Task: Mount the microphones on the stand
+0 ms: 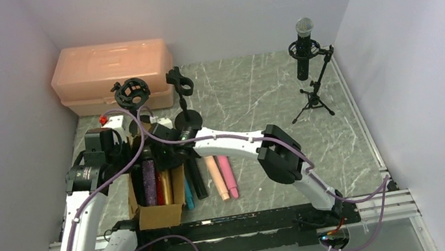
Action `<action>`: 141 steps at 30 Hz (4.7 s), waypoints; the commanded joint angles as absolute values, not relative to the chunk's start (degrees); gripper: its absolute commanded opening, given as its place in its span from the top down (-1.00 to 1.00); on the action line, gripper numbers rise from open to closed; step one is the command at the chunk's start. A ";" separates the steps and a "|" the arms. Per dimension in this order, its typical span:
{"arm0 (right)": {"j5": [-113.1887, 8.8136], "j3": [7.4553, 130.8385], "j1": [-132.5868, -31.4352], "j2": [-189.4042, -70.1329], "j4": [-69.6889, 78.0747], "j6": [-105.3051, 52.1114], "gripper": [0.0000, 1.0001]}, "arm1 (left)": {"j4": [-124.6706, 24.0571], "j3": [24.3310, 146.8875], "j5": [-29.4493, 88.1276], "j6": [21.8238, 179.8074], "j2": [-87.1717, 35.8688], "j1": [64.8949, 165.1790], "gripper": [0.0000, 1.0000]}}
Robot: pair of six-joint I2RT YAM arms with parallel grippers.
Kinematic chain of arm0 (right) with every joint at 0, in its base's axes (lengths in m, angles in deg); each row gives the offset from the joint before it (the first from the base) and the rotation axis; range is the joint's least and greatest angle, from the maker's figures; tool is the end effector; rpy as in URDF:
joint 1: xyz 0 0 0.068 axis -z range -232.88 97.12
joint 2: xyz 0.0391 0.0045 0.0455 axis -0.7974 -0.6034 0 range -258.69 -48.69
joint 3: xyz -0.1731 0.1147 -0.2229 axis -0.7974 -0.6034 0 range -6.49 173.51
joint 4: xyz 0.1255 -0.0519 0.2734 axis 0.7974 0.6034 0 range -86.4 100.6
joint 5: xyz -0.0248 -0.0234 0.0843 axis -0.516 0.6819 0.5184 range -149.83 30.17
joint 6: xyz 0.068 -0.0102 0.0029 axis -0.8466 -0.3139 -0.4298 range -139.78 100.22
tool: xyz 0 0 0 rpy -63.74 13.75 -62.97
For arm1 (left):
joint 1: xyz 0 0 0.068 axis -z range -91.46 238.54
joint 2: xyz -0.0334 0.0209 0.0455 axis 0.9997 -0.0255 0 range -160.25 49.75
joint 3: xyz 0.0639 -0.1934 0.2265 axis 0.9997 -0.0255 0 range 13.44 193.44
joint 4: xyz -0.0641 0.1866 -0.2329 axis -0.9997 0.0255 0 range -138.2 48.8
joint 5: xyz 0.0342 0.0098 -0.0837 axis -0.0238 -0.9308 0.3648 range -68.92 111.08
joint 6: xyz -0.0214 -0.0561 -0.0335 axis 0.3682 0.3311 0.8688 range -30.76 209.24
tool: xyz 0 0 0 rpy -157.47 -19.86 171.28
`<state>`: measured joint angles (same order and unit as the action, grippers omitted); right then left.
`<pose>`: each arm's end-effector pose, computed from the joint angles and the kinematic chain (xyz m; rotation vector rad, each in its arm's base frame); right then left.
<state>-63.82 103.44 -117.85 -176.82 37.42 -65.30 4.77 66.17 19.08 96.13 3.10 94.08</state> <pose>0.2483 0.5224 0.2108 -0.4121 2.5918 0.6897 0.1875 -0.0162 0.3252 -0.0446 2.3891 -0.0609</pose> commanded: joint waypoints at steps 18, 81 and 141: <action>-48.63 86.58 -109.74 -146.52 26.37 -55.21 0.93 | -2.28 66.73 15.77 95.83 4.12 94.25 1.00; -57.37 92.16 -117.82 -162.32 19.93 -64.41 -0.24 | 0.23 68.31 18.20 96.84 3.73 94.25 1.00; -52.67 55.54 -91.60 -121.62 26.81 -56.39 0.96 | -0.67 66.95 12.95 93.82 4.67 94.25 1.00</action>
